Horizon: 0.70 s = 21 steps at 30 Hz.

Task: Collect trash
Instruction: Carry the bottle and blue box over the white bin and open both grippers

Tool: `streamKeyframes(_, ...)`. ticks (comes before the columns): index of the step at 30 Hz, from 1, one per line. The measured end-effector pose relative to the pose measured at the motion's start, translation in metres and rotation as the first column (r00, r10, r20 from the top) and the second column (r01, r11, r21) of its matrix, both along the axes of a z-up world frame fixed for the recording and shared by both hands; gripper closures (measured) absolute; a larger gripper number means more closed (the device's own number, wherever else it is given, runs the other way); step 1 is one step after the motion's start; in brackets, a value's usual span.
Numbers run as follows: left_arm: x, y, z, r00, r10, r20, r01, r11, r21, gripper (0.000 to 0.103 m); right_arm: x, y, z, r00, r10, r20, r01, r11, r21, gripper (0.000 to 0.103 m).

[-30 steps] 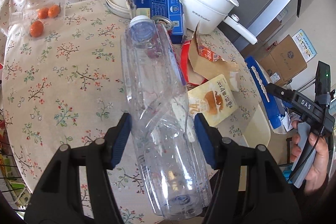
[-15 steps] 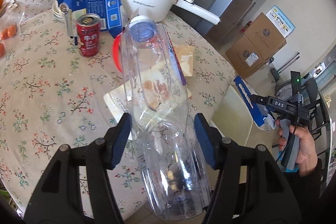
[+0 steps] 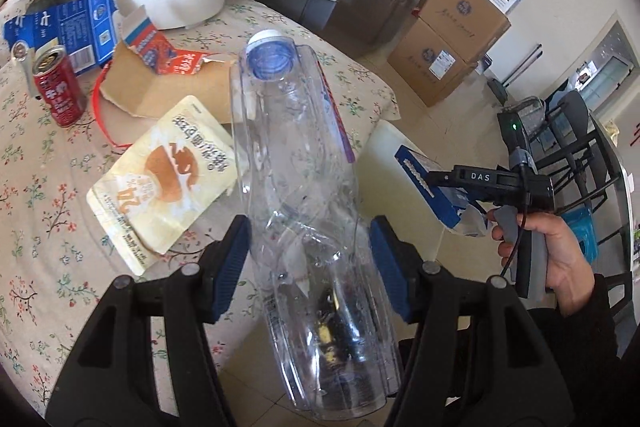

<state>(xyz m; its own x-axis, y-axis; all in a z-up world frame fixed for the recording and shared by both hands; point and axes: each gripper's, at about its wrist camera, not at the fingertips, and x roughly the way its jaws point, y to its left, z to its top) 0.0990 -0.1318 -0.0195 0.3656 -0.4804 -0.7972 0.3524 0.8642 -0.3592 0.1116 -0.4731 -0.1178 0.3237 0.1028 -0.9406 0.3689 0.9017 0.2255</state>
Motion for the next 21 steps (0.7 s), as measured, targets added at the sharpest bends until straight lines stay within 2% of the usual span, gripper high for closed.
streamKeyframes(6,0.01,-0.057,-0.005,0.994,-0.109,-0.029,0.109,0.994,0.029,0.04,-0.008,-0.014,0.014,0.998,-0.023,0.052,0.021,0.999,0.035,0.0)
streamKeyframes(13,0.024,-0.131,-0.041,0.96,-0.232,-0.155,0.244,0.968,0.065,0.04,-0.026,-0.034,0.035,0.993,-0.056,0.105,0.057,0.998,0.001,0.0)
streamKeyframes(18,0.038,-0.171,-0.072,0.93,-0.266,-0.253,0.294,0.952,0.081,0.04,-0.04,-0.046,0.041,0.99,-0.075,0.119,0.079,0.996,-0.03,0.0)
streamKeyframes(21,0.046,-0.188,-0.087,0.922,-0.26,-0.287,0.295,0.951,0.089,0.039,-0.044,-0.049,0.042,0.99,-0.073,0.119,0.08,0.996,-0.048,0.0)
